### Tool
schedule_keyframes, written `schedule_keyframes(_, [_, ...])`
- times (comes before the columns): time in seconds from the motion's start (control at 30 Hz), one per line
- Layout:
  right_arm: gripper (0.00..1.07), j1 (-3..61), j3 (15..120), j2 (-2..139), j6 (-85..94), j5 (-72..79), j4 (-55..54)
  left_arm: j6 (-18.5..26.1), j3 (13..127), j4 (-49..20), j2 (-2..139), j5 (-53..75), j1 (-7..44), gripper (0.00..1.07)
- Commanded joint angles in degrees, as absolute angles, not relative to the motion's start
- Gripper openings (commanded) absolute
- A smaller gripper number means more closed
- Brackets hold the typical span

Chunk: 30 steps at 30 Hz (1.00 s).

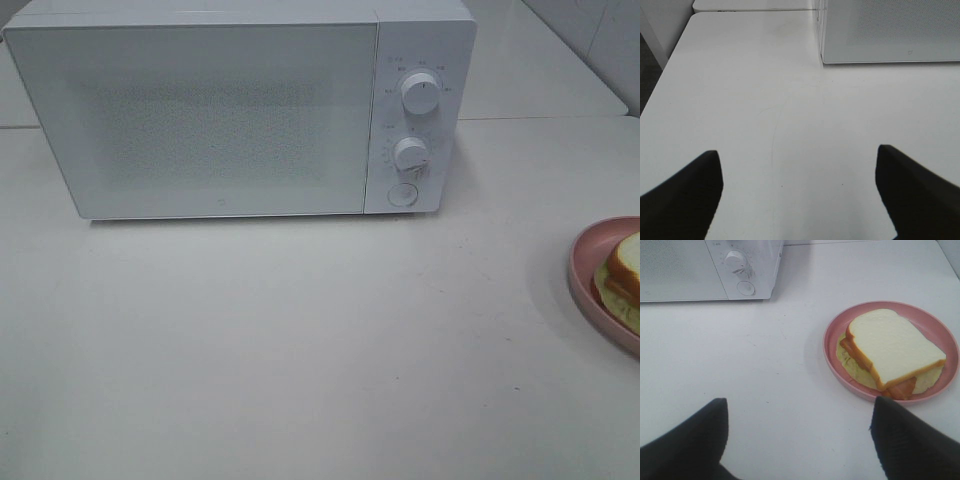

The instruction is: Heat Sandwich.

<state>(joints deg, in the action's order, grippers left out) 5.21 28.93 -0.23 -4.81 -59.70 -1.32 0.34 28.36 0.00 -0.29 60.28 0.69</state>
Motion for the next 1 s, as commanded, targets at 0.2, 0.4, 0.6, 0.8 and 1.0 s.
schedule_keyframes(0.2, [0.76,4.7,28.82,-1.43,-5.04,-59.3,-0.86,0.0,28.19,0.0,-1.49,59.47,0.46,0.77])
schedule_keyframes(0.4, [0.76,4.7,28.82,-1.43,-5.04,-59.3,-0.86,0.0,28.19,0.0,-1.49,59.47,0.46,0.77])
schedule_keyframes(0.6, [0.76,4.7,28.82,-1.43,-5.04,-59.3,-0.86,0.0,28.19,0.0,-1.49,59.47,0.46,0.77])
schedule_keyframes(0.8, [0.76,4.7,28.82,-1.43,-5.04,-59.3,-0.86,0.0,28.19,0.0,-1.49,59.47,0.46,0.77])
schedule_keyframes(1.0, [0.76,4.7,28.82,-1.43,-5.04,-59.3,-0.86,0.0,28.19,0.0,-1.49,59.47,0.46,0.77])
